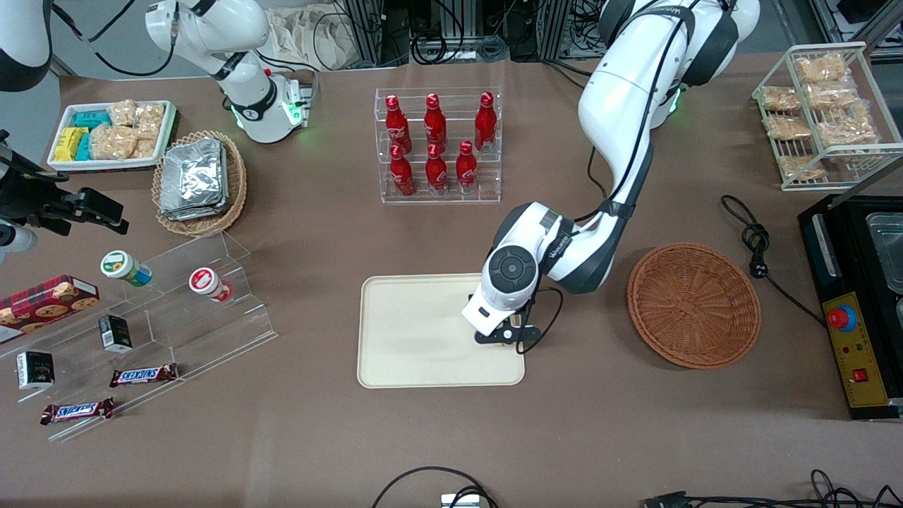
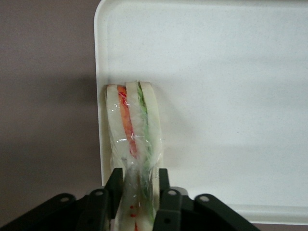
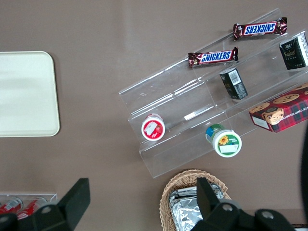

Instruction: Place sandwich from basket to tray

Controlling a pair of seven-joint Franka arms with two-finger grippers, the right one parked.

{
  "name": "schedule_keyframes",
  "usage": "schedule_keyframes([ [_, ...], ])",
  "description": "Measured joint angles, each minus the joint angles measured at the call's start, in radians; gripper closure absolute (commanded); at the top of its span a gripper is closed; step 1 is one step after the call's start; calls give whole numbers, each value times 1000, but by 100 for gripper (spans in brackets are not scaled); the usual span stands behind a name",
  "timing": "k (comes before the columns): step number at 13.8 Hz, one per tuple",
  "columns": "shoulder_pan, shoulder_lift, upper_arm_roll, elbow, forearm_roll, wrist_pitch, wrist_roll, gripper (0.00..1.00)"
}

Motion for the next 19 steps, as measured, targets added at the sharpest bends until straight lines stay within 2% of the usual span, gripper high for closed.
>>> schedule_keyframes([
  [6,1,-56,0,0,0,-37,5,0],
  [13,5,-374,7,-364,2,11,7,0],
  [16,14,-449,22,-392,5,-69,10,0],
  [19,80,-534,28,-394,9,-206,97,0],
])
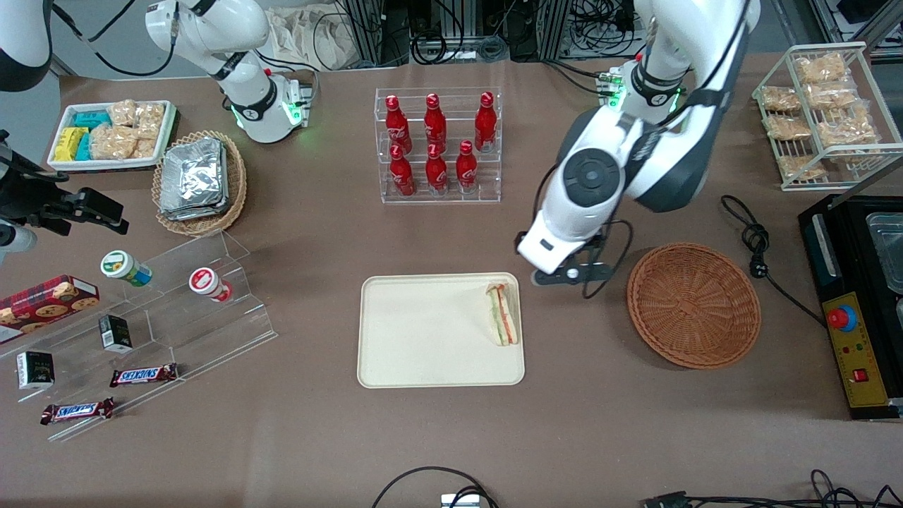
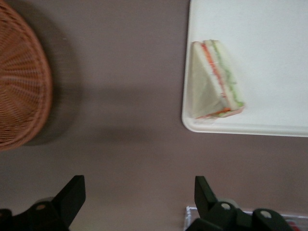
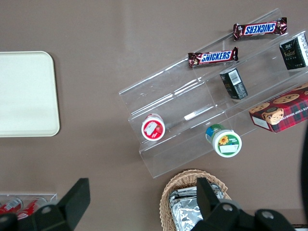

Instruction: Place sandwich from basket to tray

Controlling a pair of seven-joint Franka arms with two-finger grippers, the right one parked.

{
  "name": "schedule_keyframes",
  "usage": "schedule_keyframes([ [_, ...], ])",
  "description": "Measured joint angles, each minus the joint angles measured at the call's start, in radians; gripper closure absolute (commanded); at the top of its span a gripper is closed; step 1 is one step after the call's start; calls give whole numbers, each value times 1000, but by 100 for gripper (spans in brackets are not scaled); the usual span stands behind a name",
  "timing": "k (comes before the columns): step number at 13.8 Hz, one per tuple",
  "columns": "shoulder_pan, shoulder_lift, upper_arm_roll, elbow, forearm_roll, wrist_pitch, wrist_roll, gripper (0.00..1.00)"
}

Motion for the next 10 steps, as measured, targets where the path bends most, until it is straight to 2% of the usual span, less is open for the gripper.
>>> schedule_keyframes([
  [3,137,-92,6,-6,3,-99,138,0],
  [7,350,-164,14,-5,21,-166,212,0],
  [10,424,-163,14,33,29,-171,256,0],
])
